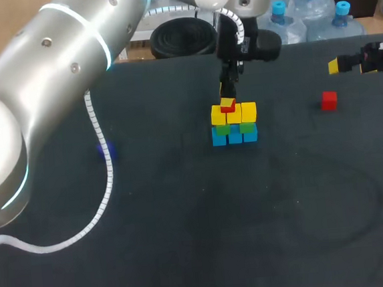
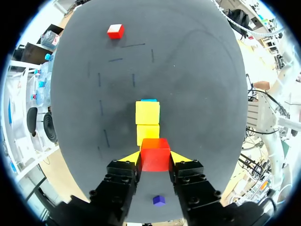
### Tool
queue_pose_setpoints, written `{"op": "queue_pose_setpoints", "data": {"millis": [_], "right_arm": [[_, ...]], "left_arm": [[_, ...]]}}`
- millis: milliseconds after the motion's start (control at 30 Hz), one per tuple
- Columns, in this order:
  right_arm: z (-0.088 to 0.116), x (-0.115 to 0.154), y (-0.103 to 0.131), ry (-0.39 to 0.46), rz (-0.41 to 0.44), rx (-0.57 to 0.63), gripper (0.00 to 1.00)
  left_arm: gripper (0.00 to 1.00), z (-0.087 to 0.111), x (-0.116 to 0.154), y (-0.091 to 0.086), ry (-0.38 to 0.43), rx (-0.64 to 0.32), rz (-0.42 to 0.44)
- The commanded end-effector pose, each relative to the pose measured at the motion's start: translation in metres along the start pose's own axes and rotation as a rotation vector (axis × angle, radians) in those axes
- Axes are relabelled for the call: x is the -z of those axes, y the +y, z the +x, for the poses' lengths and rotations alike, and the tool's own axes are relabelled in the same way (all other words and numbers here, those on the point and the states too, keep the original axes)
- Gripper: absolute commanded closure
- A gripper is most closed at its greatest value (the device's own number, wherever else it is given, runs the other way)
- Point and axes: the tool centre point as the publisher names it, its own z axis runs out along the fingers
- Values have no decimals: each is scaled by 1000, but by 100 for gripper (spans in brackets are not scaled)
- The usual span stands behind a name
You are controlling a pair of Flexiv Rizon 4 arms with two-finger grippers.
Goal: Place the blue cubes, place green cubes on the blue cubes, place the yellow cubes on the green cubes, then place the red cubes on the yellow cubes, and place purple cube on the red cubes.
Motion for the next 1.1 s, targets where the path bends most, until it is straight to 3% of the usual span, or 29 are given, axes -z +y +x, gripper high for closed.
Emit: {"op": "queue_pose_setpoints", "data": {"millis": [33, 1000, 1100], "right_arm": [[0, 0, 0, -1, 1, 0, 0], [0, 0, 0, -1, 1, 0, 0], [0, 0, 0, -1, 1, 0, 0]], "left_arm": [[100, 2, -1, 3, -15, 2, 6], [100, 6, -7, 1, -70, -5, 20], [92, 5, -7, 2, -70, -8, 19]]}}
